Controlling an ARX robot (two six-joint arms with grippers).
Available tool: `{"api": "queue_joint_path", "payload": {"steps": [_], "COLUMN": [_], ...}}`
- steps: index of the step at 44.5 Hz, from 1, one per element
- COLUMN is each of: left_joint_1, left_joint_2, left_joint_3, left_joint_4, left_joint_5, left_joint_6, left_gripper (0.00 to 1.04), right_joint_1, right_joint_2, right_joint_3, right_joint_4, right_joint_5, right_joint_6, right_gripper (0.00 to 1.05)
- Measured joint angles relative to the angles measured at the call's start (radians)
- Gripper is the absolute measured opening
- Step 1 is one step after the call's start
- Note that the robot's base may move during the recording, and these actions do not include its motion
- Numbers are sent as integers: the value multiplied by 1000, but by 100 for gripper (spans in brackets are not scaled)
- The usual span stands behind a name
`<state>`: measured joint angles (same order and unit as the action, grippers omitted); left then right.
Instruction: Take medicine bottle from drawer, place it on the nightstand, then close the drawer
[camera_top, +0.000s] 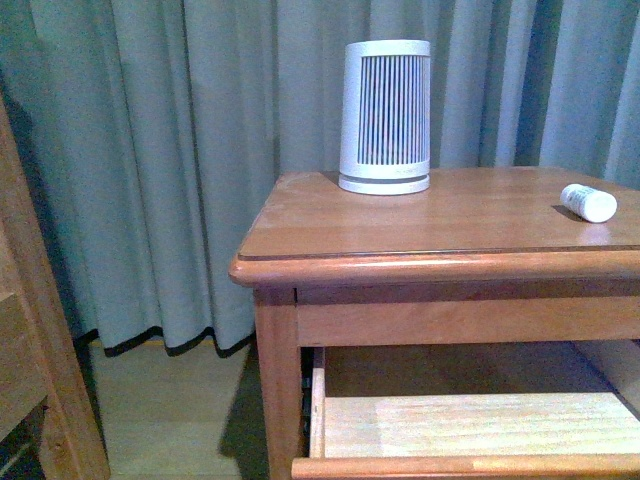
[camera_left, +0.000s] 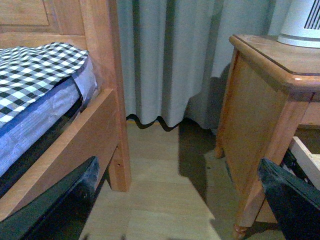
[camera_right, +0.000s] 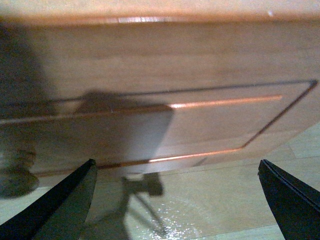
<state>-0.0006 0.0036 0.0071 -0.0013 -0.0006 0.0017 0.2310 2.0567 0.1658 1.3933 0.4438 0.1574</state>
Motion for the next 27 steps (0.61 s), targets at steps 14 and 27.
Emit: {"api": "queue_joint_path", "payload": {"steps": [14, 27], "left_joint_1": [0, 0], "left_joint_2": [0, 0], "left_joint_3": [0, 0], "left_joint_4": [0, 0], "left_joint_5": [0, 0], "left_joint_6": [0, 0], "left_gripper": [98, 98], "right_joint_1": [-43, -130], "right_joint_2": [48, 6], "right_joint_3": [77, 439], "right_joint_4": [-5, -122], "right_joint_5": [-63, -106], "right_joint_6": [-54, -182], "right_gripper": [98, 98]}}
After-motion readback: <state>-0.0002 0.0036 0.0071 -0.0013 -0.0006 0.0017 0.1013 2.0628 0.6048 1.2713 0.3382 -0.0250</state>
